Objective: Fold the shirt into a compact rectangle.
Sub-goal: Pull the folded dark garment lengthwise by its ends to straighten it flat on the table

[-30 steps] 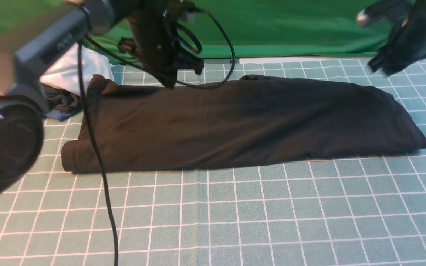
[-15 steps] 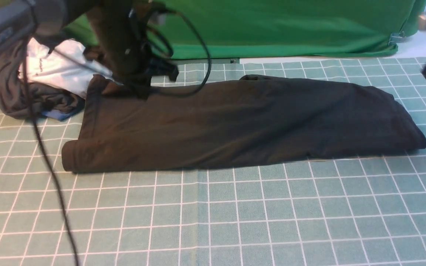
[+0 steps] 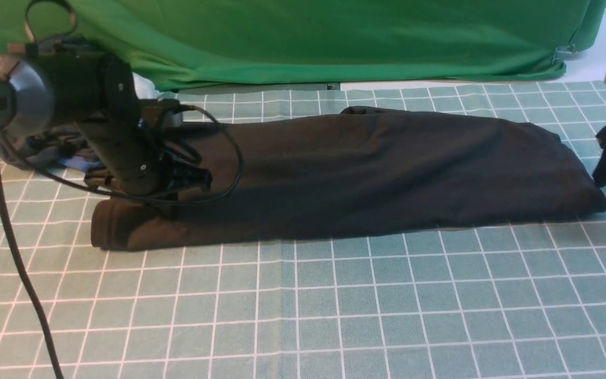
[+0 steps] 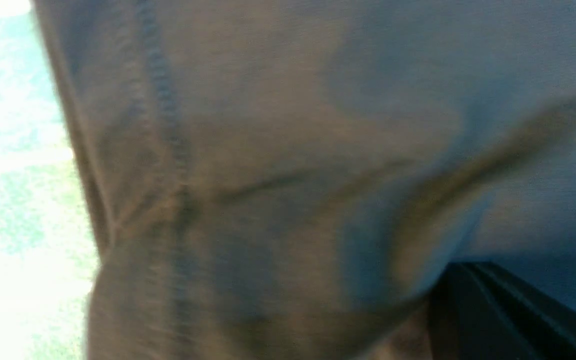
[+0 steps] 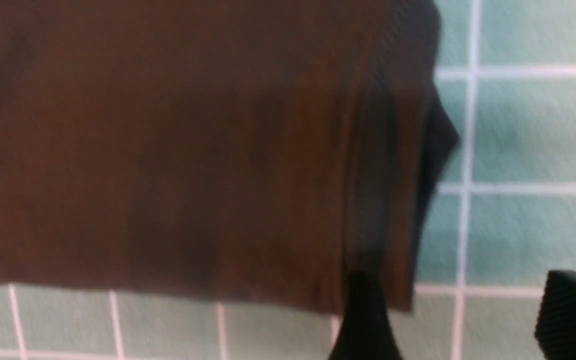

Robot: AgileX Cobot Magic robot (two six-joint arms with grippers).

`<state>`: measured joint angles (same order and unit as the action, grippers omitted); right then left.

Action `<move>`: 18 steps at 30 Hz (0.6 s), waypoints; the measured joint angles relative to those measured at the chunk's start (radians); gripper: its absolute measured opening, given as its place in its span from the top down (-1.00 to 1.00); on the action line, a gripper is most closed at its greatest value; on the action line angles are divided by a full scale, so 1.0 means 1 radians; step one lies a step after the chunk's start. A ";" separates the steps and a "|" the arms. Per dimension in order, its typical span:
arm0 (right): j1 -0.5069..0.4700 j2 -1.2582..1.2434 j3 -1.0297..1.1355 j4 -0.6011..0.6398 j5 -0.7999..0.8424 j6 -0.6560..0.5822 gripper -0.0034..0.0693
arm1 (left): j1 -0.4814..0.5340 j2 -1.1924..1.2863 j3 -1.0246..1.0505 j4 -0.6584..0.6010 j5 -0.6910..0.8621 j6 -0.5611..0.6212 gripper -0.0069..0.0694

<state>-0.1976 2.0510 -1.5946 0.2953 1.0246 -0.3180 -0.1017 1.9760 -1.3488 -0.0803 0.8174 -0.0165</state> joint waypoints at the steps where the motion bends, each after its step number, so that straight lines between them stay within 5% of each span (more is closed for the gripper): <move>1: 0.005 0.017 0.000 0.006 -0.004 -0.001 -0.30 | 0.008 0.007 0.006 -0.005 -0.004 -0.001 0.79; 6: 0.017 0.070 0.000 0.012 -0.008 -0.011 -0.03 | 0.012 0.015 0.006 -0.014 -0.009 -0.002 0.79; 8: 0.017 0.078 0.000 0.016 -0.007 -0.037 0.52 | 0.012 0.018 0.006 -0.016 -0.011 -0.002 0.79; 10: 0.017 0.078 0.000 0.009 -0.007 -0.054 0.75 | 0.012 0.019 0.006 -0.019 -0.012 -0.001 0.79; 18: 0.016 0.078 -0.054 -0.099 0.075 -0.056 0.89 | 0.015 0.019 0.006 -0.032 -0.014 0.022 0.79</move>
<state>-0.1813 2.1286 -1.6484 0.1963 1.0995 -0.3741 -0.0864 1.9952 -1.3432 -0.1122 0.8032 0.0055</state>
